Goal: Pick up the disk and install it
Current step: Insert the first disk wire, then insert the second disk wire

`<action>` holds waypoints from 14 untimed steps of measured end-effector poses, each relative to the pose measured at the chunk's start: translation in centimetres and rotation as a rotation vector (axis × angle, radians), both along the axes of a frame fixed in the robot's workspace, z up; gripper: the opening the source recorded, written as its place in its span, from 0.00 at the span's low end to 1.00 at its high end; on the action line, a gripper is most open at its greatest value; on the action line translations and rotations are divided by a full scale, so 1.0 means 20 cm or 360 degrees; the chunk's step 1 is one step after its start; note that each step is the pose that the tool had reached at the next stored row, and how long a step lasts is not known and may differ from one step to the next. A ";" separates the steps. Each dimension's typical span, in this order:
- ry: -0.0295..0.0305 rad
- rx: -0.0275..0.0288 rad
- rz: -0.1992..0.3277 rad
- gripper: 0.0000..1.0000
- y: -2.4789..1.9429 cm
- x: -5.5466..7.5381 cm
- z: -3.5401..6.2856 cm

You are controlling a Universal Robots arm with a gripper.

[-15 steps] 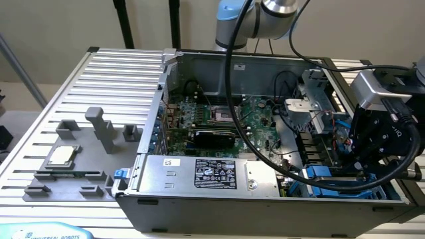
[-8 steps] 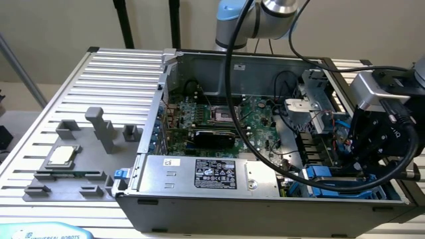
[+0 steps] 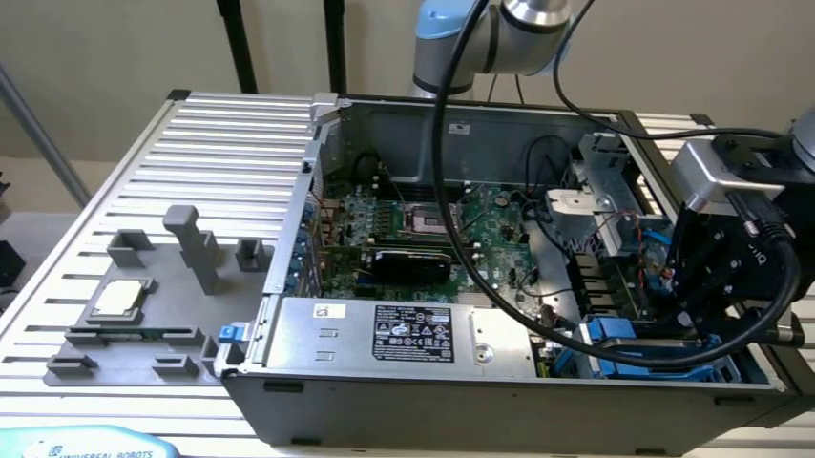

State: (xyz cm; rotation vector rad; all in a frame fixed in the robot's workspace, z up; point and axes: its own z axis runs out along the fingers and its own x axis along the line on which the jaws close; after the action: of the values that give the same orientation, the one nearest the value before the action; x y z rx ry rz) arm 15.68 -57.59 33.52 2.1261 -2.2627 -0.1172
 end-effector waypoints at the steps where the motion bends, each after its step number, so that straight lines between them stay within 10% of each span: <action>1: 0.00000 -0.00003 0.0000 0.16 0.001 0.00 -0.002; 14: 0.00008 -0.00005 0.0000 0.24 0.001 0.00 0.027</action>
State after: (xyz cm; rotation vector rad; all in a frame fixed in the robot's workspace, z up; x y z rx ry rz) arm 15.72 -57.57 34.05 2.1257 -2.2622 -0.1174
